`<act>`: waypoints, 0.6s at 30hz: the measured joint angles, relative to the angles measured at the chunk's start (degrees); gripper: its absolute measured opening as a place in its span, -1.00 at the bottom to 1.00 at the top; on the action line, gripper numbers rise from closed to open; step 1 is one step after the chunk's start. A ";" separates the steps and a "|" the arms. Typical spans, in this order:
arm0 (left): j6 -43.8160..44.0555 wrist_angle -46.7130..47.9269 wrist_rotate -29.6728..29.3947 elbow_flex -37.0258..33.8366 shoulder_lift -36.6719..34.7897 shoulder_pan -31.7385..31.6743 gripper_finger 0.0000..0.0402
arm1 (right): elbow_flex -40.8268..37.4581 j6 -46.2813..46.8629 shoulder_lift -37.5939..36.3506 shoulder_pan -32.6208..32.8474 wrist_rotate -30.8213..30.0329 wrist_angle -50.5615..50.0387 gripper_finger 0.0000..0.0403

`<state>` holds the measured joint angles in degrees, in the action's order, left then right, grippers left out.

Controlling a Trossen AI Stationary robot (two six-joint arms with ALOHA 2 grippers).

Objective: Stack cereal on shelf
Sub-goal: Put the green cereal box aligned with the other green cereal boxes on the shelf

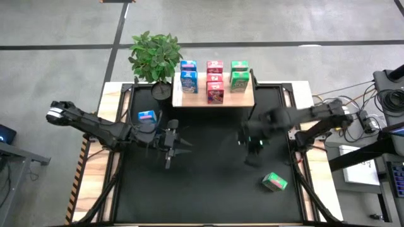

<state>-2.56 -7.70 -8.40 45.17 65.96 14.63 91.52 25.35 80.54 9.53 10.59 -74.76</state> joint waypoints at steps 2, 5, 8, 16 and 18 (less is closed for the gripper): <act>0.08 0.08 -0.01 0.00 0.16 0.40 -0.58 | -4.94 7.51 -1.21 4.34 -0.07 0.02 -0.94; 0.08 0.06 -0.01 0.00 0.30 0.59 -0.58 | -11.54 18.50 -3.46 11.03 -0.22 -0.25 -0.94; -0.31 0.02 -0.01 0.00 0.30 0.59 -0.58 | -15.78 29.11 -5.74 18.26 -4.00 -0.14 -0.94; -1.63 -0.47 -0.12 0.00 0.17 0.57 -0.58 | -20.04 50.85 -7.27 33.08 -10.38 0.09 -0.92; -1.64 -0.68 -0.14 0.00 0.12 0.57 -0.58 | -19.95 54.54 -6.83 34.60 -10.36 -0.02 -0.85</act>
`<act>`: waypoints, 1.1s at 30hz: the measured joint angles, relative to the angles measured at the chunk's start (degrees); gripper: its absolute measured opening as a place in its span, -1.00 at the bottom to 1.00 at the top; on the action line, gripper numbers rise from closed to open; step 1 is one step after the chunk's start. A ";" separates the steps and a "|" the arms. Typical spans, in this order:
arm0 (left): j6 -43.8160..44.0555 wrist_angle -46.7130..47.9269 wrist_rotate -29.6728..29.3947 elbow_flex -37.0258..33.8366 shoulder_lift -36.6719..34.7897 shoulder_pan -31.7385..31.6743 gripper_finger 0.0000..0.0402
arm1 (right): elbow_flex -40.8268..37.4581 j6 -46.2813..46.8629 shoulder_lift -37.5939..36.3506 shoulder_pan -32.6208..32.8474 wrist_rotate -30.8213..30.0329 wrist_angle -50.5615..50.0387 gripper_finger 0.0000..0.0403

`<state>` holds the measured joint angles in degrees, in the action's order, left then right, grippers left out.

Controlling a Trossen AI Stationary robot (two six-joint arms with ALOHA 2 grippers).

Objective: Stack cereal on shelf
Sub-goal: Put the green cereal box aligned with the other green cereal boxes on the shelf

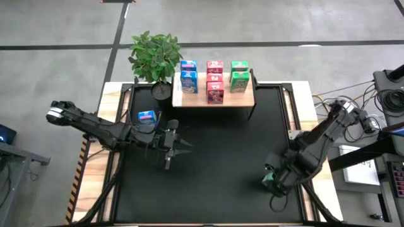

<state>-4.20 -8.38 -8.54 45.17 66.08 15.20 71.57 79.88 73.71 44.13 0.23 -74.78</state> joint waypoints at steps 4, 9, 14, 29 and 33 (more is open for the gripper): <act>0.00 -0.02 -0.02 0.00 -0.01 -0.02 -0.58 | 0.73 4.00 1.08 1.71 0.20 0.01 -0.58; -0.22 -0.15 -0.07 0.00 0.00 -0.02 -0.58 | 0.96 6.07 3.42 1.89 2.47 -1.53 -0.14; -0.22 -0.17 -0.07 0.00 -0.01 -0.02 -0.58 | 0.93 5.16 6.46 1.89 3.99 -2.26 0.24; -0.22 -0.17 -0.07 0.00 0.00 -0.02 -0.58 | 0.29 3.59 9.77 1.89 4.68 -2.32 0.20; -0.22 -0.17 -0.07 0.00 0.00 -0.02 -0.58 | 0.11 3.45 10.32 1.87 4.70 -2.31 0.04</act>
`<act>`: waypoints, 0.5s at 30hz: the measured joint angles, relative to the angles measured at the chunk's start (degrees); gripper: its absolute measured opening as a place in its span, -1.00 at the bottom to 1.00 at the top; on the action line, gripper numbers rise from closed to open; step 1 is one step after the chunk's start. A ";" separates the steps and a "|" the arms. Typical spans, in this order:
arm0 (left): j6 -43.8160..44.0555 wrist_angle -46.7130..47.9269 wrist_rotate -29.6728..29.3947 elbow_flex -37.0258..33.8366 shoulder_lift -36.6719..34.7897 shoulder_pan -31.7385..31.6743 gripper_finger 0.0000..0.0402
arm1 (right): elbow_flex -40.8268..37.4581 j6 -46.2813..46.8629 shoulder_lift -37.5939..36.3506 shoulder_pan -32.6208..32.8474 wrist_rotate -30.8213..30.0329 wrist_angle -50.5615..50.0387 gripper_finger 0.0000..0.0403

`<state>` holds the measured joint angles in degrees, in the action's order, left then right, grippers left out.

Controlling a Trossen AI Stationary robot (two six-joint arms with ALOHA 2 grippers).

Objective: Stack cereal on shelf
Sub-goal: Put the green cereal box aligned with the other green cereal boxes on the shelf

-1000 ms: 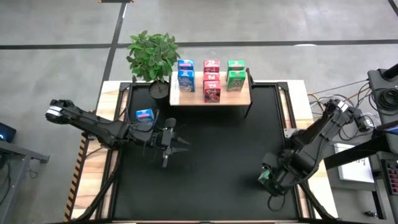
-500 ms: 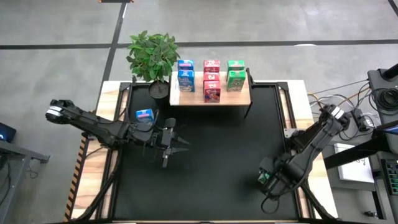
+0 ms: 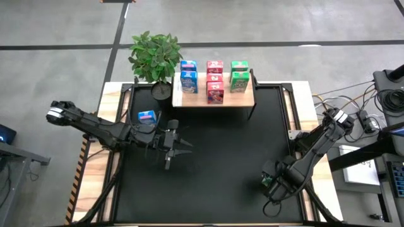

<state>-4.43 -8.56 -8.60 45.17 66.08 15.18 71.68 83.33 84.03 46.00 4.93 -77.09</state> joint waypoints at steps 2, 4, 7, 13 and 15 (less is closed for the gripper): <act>-0.44 0.00 -0.02 0.00 0.00 0.00 -0.58 | 0.00 0.01 -0.03 0.00 0.00 0.03 -0.03; -0.99 0.00 -0.04 0.00 0.00 0.00 -0.58 | 0.14 0.02 -0.13 0.00 0.00 0.05 -0.09; -1.30 -0.80 -0.04 0.00 0.00 -0.07 -0.58 | 1.19 -0.39 -0.64 -0.05 -0.22 0.07 -0.14; -4.67 -2.03 -0.07 0.00 0.04 -0.07 -0.58 | 5.66 -5.77 -1.95 -3.50 -6.90 -0.55 -0.15; -5.67 -2.35 -0.07 0.00 0.04 -0.07 -0.58 | 8.08 -8.96 -2.20 -5.77 -9.07 -0.77 -0.15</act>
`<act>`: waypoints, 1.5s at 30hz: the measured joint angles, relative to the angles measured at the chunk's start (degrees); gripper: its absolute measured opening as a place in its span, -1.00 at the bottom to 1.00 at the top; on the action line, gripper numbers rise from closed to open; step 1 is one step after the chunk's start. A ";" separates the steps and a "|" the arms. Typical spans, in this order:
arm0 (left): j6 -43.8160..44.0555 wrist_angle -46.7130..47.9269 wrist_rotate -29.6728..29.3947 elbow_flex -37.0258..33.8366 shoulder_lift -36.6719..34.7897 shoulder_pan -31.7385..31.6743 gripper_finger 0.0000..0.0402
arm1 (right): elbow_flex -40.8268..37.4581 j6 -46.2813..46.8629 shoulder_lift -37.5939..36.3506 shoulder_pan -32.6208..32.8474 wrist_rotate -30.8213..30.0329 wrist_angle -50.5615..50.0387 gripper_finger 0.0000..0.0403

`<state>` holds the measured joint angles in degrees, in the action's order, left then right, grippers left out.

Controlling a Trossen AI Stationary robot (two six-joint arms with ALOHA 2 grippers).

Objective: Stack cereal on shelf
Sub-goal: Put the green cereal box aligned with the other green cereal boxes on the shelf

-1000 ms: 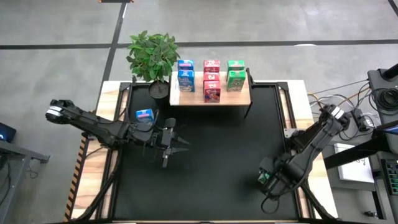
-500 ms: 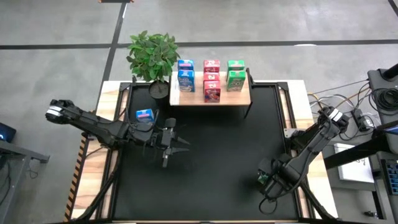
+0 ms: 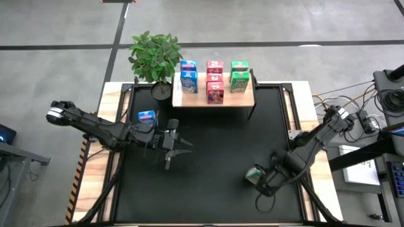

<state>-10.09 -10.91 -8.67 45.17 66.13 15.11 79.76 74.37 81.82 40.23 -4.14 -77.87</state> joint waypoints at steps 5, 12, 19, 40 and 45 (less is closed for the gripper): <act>-0.39 -0.47 0.00 0.00 -0.15 0.07 -0.58 | 8.13 -11.83 0.00 -8.04 -3.88 0.16 -0.15; -1.45 0.34 0.00 0.00 -0.17 0.07 -0.58 | 20.38 -33.55 0.06 -22.08 -3.91 0.17 -0.15; -1.68 0.36 0.00 0.00 -0.17 0.07 -0.58 | 30.42 -56.34 0.76 -36.63 -4.85 -2.55 -0.15; -2.31 -0.14 0.00 0.00 -0.22 0.07 -0.58 | 40.88 -97.58 14.41 -61.29 -7.45 -10.78 -0.15; -2.41 -0.14 0.02 0.00 -0.22 0.07 -0.58 | 40.91 -99.26 16.57 -62.70 -7.61 -10.97 -0.15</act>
<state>-12.50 -11.05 -8.65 45.17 65.91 15.18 120.66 -24.89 98.39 -22.47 -11.75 -88.83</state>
